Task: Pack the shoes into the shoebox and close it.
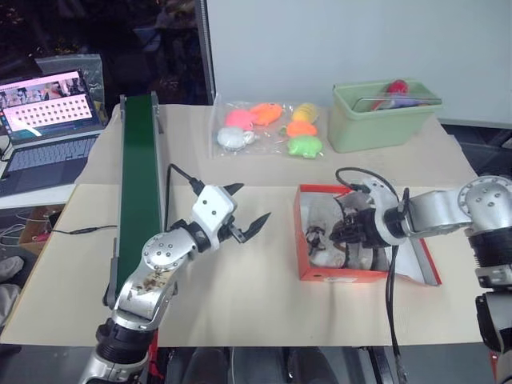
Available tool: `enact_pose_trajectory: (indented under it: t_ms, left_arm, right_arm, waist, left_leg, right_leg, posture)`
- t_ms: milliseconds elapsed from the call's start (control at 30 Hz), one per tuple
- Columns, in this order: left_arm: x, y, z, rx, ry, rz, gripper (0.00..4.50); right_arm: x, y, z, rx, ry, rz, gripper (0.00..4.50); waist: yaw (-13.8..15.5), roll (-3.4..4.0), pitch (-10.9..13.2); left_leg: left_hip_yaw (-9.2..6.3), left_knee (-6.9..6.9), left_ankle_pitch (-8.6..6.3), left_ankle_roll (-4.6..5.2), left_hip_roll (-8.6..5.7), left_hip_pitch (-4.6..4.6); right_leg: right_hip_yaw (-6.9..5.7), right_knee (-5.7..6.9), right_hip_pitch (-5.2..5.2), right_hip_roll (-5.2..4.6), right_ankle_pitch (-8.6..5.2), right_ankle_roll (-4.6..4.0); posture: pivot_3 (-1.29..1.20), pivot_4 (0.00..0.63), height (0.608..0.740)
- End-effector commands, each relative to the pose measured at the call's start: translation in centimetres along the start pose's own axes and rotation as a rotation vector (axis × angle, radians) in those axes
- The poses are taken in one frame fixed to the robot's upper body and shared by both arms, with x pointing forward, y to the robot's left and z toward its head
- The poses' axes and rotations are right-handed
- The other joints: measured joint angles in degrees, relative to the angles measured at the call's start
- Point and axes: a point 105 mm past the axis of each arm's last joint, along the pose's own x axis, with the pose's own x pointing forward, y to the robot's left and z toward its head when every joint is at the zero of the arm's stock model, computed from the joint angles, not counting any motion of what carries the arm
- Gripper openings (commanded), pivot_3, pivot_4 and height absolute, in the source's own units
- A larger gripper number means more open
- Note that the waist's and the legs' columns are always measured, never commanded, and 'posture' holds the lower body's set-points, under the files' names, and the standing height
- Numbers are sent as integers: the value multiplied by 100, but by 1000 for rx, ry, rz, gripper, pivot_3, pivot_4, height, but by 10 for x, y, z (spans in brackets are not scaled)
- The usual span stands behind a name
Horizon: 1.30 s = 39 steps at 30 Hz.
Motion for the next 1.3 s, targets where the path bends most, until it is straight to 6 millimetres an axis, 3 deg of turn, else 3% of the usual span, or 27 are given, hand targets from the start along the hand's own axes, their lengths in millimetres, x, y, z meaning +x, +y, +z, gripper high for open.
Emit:
enact_pose_trajectory:
  t_ms: [33, 400, 433, 567, 700, 733, 867, 967, 1067, 1167, 1300]
  left_arm:
    - [-2, 0, 14, 24, -47, 12, 4471]
    - [-1, -2, 16, 26, -51, 7, 4471]
    - [-1, -2, 16, 27, -51, 4, 4500]
    - [-1, -4, 15, 23, -49, -12, 4500]
    - [0, -4, 13, 11, -53, -35, 4500]
    - [1, -3, 13, 8, -56, -37, 4500]
    - [5, -2, 13, -5, -66, -53, 4500]
    - [7, -1, 12, -19, -72, -76, 4500]
    - [7, -3, 11, -20, -72, -106, 4500]
    - [8, -7, 10, -25, -75, -131, 4500]
    - [8, -11, 12, -32, -81, -164, 4500]
  right_arm:
    - [-12, 1, 12, -28, -41, 2, 1131]
    - [8, 1, 9, -51, -27, -13, 1131]
    - [9, 0, 11, -46, -36, -16, 1780]
    - [8, -1, 17, -19, -73, -18, 2909]
    - [-15, 5, 40, -91, -202, -64, 4360]
    - [-18, 6, 41, -94, -217, -59, 4453]
    - [-32, 0, 42, -111, -262, -77, 4453]
    - [-56, 1, 51, -157, -360, -68, 4453]
    - [-87, 7, 57, -177, -506, 54, 4453]
    - [-122, -2, 48, -227, -659, 99, 3797]
    - [-145, -48, 5, -236, -715, -97, 2476]
  waist:
    - [6, 0, 0]
    - [8, 0, 0]
    - [9, 0, 0]
    - [9, 0, 0]
    - [9, 1, 0]
    - [9, 1, 0]
    - [15, 1, -1]
    - [37, 1, 0]
    - [29, 1, 0]
    - [87, 1, 0]
    - [171, -2, -4]
  left_leg:
    - [0, 0, 0, 0, 0, 0]
    - [0, 0, 0, 0, 0, 0]
    - [-1, 0, 0, 0, 0, 0]
    - [-1, 1, 0, 0, -1, 0]
    - [0, 1, 0, 0, -1, 0]
    - [0, 1, 0, 0, -2, 0]
    - [-1, 0, 0, 0, -1, 1]
    - [-2, 2, 0, 0, -3, 0]
    - [-2, 1, 0, 0, -4, -2]
    - [-5, -1, 0, 0, -4, -2]
    - [-13, 2, 0, 0, -5, 0]
  right_leg:
    - [0, 0, 0, 0, 0, 0]
    - [-1, 2, -1, 0, 0, 0]
    - [-1, 2, 0, 0, 0, 0]
    - [-1, 3, 0, -1, 0, 1]
    - [-1, 3, 0, -1, 0, 1]
    - [-1, 3, -2, -2, 0, 1]
    - [-2, 4, -1, 0, 0, 1]
    - [-4, 2, 1, -2, 0, 1]
    - [-4, 0, 0, -3, 0, 1]
    - [-8, -3, 3, -3, 0, 2]
    - [-15, -7, 16, -2, -4, 7]
  posture:
    - [0, 150, 729]
    - [0, 150, 729]
    - [0, 150, 729]
    - [0, 150, 729]
    - [0, 150, 729]
    - [0, 150, 729]
    - [0, 150, 729]
    - [0, 150, 729]
    - [0, 150, 729]
    - [0, 150, 729]
    - [0, 150, 729]
